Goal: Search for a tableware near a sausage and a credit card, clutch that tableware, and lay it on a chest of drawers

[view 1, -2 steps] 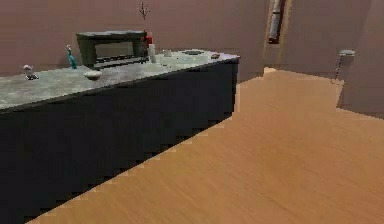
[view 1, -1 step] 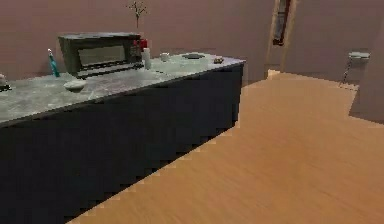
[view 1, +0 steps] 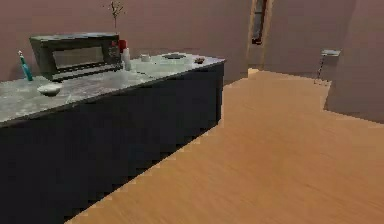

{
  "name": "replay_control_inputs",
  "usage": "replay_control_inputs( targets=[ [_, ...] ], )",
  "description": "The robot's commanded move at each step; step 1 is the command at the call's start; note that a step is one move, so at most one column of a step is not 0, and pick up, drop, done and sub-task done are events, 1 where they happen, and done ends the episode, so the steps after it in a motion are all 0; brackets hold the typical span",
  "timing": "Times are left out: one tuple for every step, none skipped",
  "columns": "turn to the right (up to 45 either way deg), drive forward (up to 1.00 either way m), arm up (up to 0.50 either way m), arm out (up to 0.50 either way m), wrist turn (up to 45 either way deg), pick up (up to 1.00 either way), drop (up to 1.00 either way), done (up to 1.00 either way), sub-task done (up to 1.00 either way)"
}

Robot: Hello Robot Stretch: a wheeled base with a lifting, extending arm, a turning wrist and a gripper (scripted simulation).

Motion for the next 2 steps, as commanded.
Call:
replay_control_inputs(
  targets=[
    [0.0, 1.00, 0.00, 0.00, 0.0, 0.00, 0.00, 0.00, 0.00],
    [6.0, 0.00, 0.00, 0.00, 0.0, 0.00, 0.00, 0.00, 0.00]
  ],
)
